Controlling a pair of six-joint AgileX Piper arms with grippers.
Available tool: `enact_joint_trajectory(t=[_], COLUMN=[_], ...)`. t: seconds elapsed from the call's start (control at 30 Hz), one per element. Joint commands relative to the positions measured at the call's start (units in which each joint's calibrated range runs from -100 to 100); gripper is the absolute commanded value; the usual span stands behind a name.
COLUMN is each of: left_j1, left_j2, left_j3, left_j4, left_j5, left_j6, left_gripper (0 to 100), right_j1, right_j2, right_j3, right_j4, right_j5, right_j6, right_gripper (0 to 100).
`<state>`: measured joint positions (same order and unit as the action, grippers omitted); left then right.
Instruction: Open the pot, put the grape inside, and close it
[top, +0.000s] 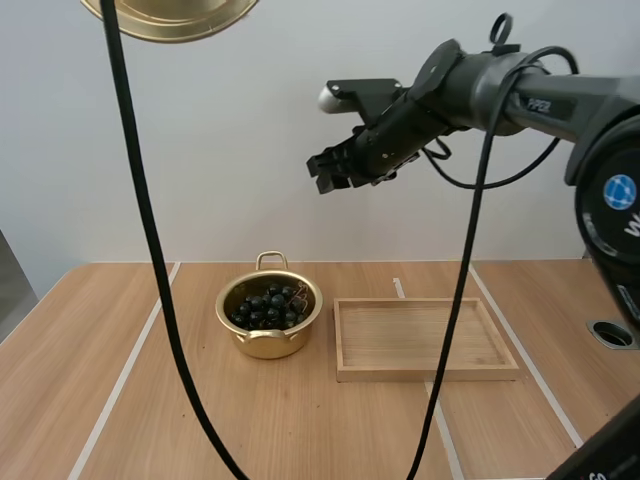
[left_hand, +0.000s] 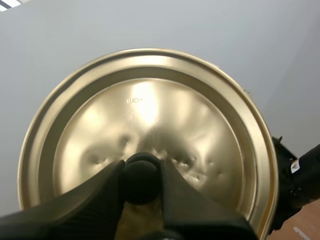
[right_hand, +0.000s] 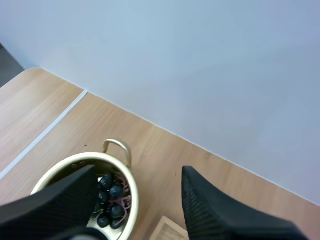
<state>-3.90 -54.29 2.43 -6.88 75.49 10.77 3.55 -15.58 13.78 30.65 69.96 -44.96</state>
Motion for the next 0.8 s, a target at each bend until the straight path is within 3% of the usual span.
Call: enact_joint_trajectory(t=[0.0, 0.37, 0.77], left_j1=[0.06, 0.06, 0.06], left_j2=[0.3, 4.0, 13.0], left_j3=[-0.3, 7.4, 19.1], left_j4=[-1.2, -1.0, -2.2], left_j5=[1.3, 3.2, -5.9], left_j6=[-0.2, -0.1, 0.1], left_gripper=[0, 0, 0], right_j1=[-2.5, -9.6, -10.9], right_j2=[-3.6, -11.6, -18.1], right_j3=[-0.2, -0.2, -0.2], right_j4=[-0.5, -1.0, -2.4], right_j5=[1.4, 5.5, 7.0], right_j6=[0.2, 0.2, 2.9], right_gripper=[82, 81, 72])
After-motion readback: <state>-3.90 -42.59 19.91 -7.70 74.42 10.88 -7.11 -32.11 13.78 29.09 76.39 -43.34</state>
